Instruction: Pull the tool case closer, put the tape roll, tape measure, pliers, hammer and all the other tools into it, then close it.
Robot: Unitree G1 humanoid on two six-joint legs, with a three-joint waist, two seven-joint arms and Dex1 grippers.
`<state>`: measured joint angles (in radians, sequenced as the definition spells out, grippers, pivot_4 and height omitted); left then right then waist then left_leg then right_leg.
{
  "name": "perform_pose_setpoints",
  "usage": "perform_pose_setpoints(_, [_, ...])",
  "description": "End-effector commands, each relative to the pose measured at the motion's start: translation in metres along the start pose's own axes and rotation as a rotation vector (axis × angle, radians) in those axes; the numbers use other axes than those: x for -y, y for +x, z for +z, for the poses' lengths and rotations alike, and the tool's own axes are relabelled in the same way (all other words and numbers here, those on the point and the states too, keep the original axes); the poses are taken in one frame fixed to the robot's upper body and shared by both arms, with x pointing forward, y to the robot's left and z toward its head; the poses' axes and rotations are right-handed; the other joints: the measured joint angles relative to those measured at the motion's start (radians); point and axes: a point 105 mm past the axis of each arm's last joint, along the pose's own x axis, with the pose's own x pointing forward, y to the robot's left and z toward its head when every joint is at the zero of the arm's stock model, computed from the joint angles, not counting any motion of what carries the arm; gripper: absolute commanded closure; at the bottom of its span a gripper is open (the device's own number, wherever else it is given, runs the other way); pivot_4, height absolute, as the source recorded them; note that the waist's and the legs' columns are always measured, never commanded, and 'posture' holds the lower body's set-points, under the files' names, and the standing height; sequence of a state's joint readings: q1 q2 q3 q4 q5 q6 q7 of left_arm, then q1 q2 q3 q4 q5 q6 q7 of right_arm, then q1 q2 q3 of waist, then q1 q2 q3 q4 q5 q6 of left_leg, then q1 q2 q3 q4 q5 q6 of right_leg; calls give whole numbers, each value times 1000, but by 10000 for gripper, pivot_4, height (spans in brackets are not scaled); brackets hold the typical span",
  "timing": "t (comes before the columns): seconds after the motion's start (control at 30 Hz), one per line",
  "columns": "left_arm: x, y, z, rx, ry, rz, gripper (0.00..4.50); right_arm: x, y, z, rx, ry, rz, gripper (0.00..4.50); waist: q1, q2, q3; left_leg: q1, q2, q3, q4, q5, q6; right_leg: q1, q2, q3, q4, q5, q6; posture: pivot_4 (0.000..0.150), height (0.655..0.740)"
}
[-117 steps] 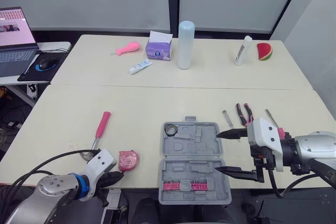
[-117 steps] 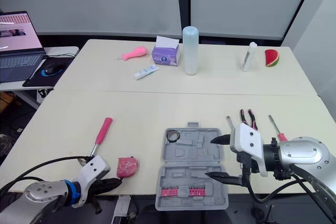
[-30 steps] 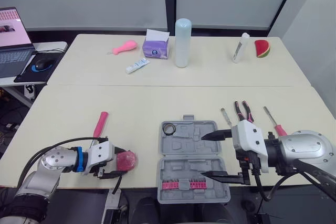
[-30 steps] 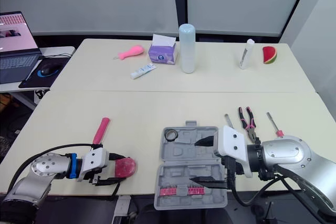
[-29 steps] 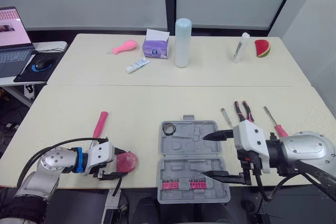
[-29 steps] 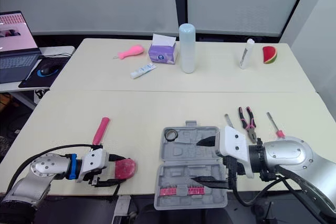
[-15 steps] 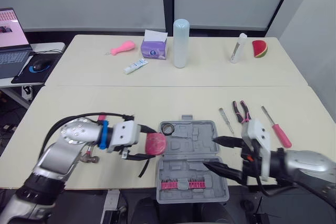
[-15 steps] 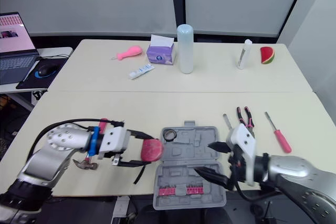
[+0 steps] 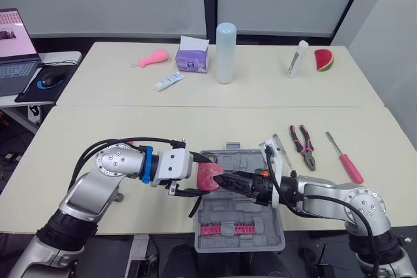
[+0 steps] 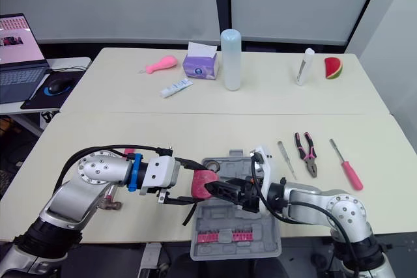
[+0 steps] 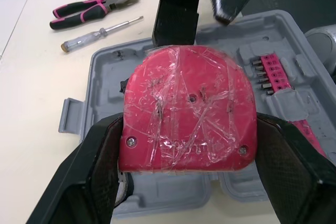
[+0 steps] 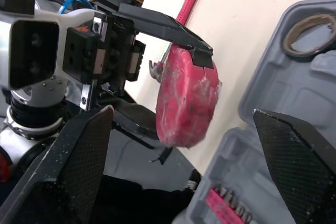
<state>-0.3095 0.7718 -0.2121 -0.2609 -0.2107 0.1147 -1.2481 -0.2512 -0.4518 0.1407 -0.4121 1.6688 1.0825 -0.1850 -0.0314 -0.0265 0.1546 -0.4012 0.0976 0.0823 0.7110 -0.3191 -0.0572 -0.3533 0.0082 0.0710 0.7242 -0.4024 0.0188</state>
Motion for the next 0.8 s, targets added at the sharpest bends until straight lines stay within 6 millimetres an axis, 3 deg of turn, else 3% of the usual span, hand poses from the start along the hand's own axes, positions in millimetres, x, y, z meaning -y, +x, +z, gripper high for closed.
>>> perform_pose_setpoints(0.03, [0, 4, 10, 31, 66, 7, 12936, -7, 3, 4, 3, 22, 47, 0, 0, 0, 0, 0, 0, 0, 0, 0, 0, 0, 0, 0, 0, 0, 0, 1500, 7075])
perform_pose_setpoints(0.07, [0, 4, 11, 37, 72, 11, 12936, -7, 5, 4, -4, 25, 50, 0, 0, 0, 0, 0, 0, 0, 0, 0, 0, 0, 0, 0, 0, 0, 0, 1500, 7075])
perform_pose_setpoints(0.17, [-1, 5, 12, 52, 80, 23, 12936, -7, 7, 4, -14, 23, 53, 5980, 0, 0, 0, 0, 0, 0, 0, 0, 0, 0, 0, 0, 0, 0, 0, 1500, 7075])
perform_pose_setpoints(0.3, [0, 6, 13, 64, 83, 30, 12936, -8, 7, 6, -11, 18, 61, 20212, 0, 0, 0, 0, 0, 0, 0, 0, 0, 0, 0, 0, 0, 0, 0, 1500, 7075])
perform_pose_setpoints(0.57, [5, 6, 9, 71, 95, 34, 12936, -10, 7, 3, -20, 22, 70, 35284, 0, 0, 0, 0, 1, 0, 0, 0, 0, -1, 0, 0, 0, 0, 0, 1500, 7075])
perform_pose_setpoints(0.8, [2, 7, 7, 77, 106, 63, 12937, -12, 5, 0, -31, 36, 80, 36289, 0, 0, 0, 0, 0, 0, 0, 0, 0, -1, 0, 0, 0, 0, 0, 1500, 7075])
